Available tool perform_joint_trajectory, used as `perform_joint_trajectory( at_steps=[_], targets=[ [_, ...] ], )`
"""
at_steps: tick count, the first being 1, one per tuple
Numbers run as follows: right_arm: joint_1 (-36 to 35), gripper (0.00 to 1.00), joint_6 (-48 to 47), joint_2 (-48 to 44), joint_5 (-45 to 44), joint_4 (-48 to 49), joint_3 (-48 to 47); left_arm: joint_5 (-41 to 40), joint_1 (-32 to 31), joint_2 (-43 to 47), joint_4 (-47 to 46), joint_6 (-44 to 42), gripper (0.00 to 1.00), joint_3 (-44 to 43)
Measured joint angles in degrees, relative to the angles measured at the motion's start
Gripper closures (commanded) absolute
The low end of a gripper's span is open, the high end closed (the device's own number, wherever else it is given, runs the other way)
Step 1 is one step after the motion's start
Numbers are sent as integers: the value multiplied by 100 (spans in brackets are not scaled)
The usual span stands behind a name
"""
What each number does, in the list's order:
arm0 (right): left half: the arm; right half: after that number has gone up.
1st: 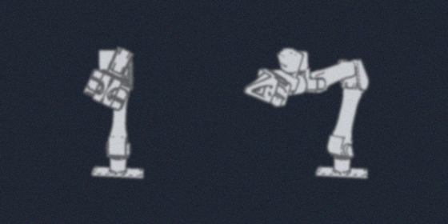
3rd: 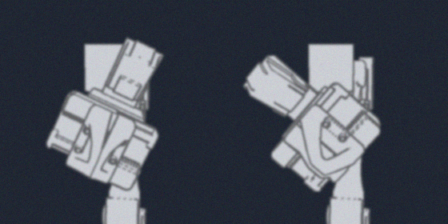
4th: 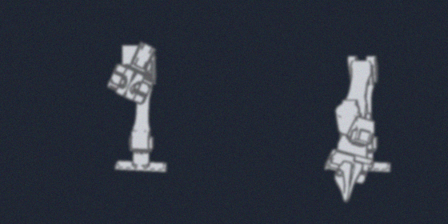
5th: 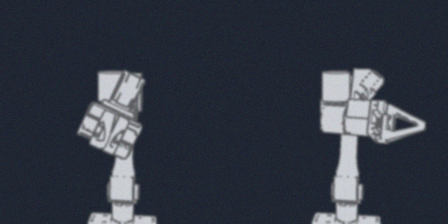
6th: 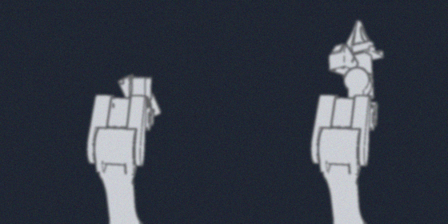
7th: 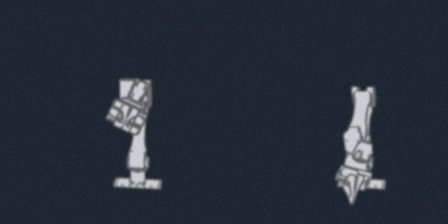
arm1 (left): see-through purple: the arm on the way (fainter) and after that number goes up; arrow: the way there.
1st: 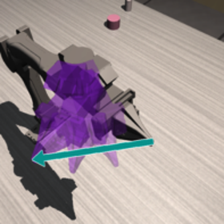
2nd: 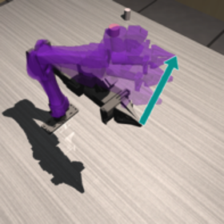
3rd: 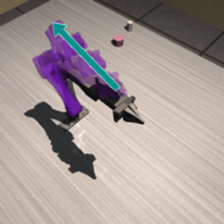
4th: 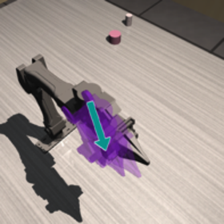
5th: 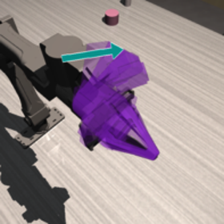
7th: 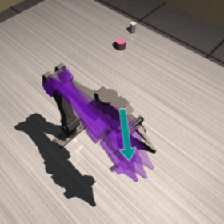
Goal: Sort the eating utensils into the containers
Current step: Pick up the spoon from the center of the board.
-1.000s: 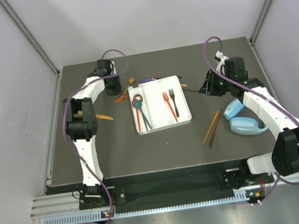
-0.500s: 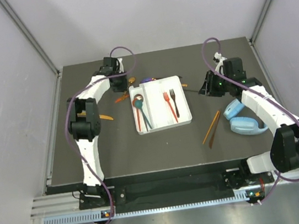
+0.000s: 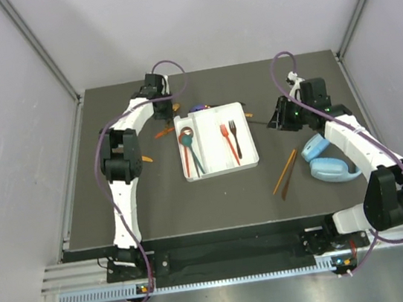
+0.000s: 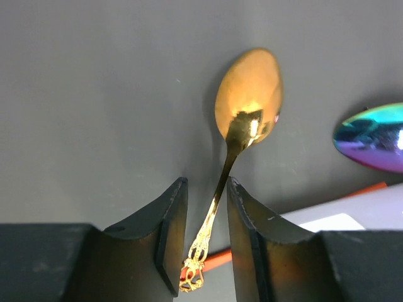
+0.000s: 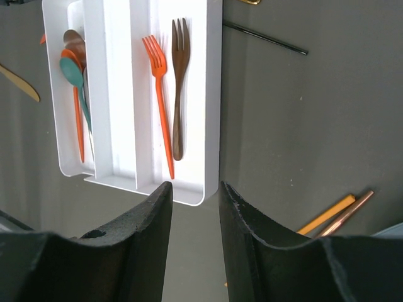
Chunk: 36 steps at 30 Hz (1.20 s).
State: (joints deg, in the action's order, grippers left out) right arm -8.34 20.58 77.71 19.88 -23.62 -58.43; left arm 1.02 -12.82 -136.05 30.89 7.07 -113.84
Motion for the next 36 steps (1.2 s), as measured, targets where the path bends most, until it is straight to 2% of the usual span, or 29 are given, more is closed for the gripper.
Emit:
perform_joint_trajectory(
  at_steps=[1,2,4,10,17,25,36],
  targets=[
    [0,64,0,11,11,2,0,-59,0,-35,24,2,69,-52],
    [0,64,0,22,22,0,0,-111,0,-72,35,4,77,-98],
    [0,64,0,39,52,4,0,-208,-4,-142,85,24,100,-212],
    [0,64,2,63,118,13,4,-175,-4,-199,175,63,100,-280],
    [0,64,4,184,251,46,35,-66,-37,1058,-127,356,100,1718],
    [0,65,24,199,380,155,66,-42,-85,2280,79,555,100,3307],
    [0,65,59,229,426,173,72,7,-125,3145,87,1005,100,3128]
  ],
)
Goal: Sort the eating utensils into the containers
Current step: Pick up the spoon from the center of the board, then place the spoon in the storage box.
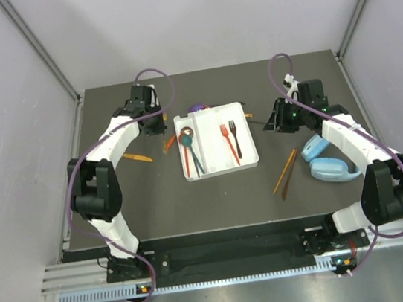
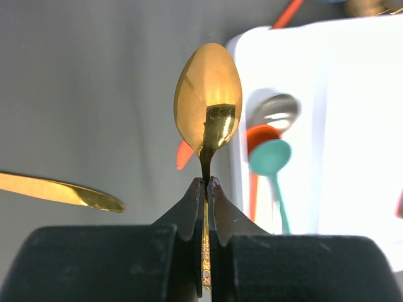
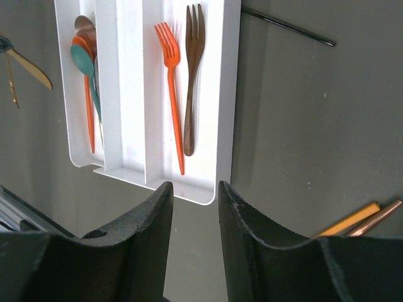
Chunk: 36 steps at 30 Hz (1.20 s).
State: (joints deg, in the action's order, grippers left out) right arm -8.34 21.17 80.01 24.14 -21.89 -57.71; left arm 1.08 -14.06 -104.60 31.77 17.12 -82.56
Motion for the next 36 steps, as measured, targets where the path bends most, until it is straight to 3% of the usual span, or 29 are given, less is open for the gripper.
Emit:
perform_joint_trajectory(
  at_steps=[6,17,34,36],
  targets=[
    [0,65,7,0,0,2,0,90,-402,304,-52,525,100,-57],
    [0,65,0,0,-2,-2,0,-164,-1762,168,-511,1491,100,260],
    [0,65,-11,0,-2,-26,72,-953,-1753,-66,-697,1812,100,789],
    [0,65,-11,0,-2,-26,72,-955,-1753,-188,-693,1823,89,789]
  ],
)
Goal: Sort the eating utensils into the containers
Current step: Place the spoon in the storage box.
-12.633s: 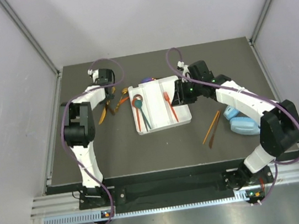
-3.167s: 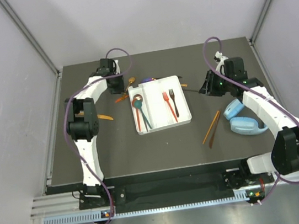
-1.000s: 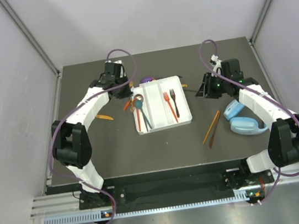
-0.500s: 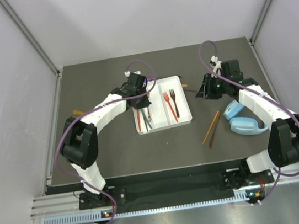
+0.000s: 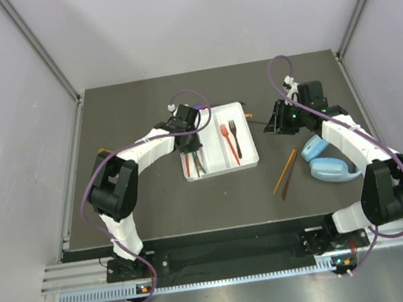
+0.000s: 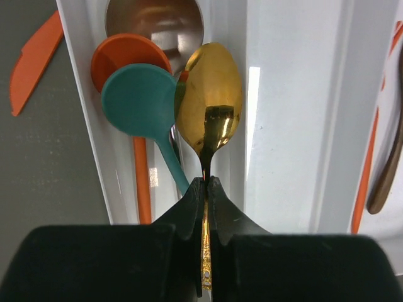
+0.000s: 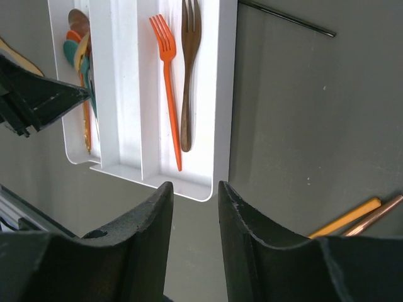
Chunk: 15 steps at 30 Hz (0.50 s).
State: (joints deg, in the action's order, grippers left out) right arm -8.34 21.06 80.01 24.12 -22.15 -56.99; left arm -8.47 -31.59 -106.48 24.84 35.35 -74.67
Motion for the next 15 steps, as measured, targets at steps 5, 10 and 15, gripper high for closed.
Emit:
perform_joint_trajectory(
  at_steps=[5,10,15],
  targets=[
    [0,65,-2,0,0,-4,0,-13,0,-179,107,-11,62,-46],
    [0,65,-2,0,0,-7,0,-20,0,-164,66,-105,60,-90],
    [0,64,-2,0,0,-7,0,22,13,166,-72,-407,60,-87]
  ],
)
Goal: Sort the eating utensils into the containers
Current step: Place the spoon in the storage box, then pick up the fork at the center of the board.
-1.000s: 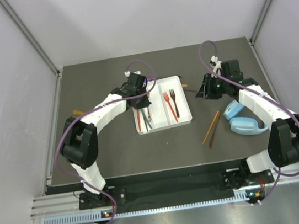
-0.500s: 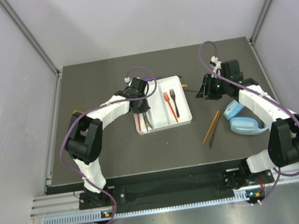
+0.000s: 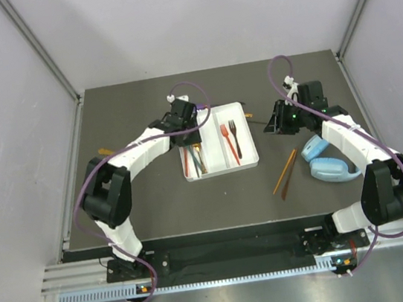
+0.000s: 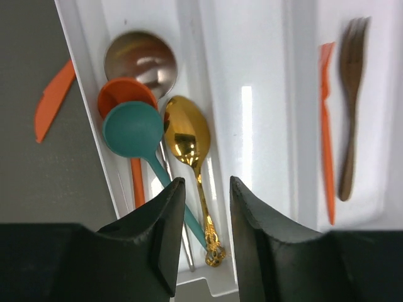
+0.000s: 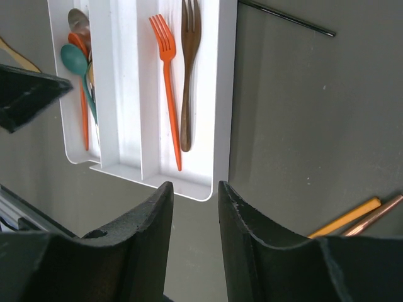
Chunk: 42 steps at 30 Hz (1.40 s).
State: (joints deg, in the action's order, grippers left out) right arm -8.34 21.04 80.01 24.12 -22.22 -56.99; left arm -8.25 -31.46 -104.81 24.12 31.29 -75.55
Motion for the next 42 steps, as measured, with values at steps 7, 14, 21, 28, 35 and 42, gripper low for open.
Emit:
perform_joint_trajectory(
  at_steps=[7,14,21,28,35,42],
  targets=[
    [0,63,0,-11,-372,-133,2,109,120,1060,-356,-507,57,-295],
    [-35,59,90,-568,-767,-417,798,42,522,1891,-426,-778,57,-369],
    [-94,48,310,-1008,-1204,-782,1499,-13,721,2481,-459,-876,57,520],
    [-271,53,431,-1084,-1600,-866,1759,11,841,2776,-461,-964,57,922],
    [-280,57,549,-807,-2094,-885,1805,160,933,2981,-616,-1080,56,1060],
    [-291,65,581,-151,-2347,-820,1751,291,1012,3047,-719,-1132,56,1355]
  ],
)
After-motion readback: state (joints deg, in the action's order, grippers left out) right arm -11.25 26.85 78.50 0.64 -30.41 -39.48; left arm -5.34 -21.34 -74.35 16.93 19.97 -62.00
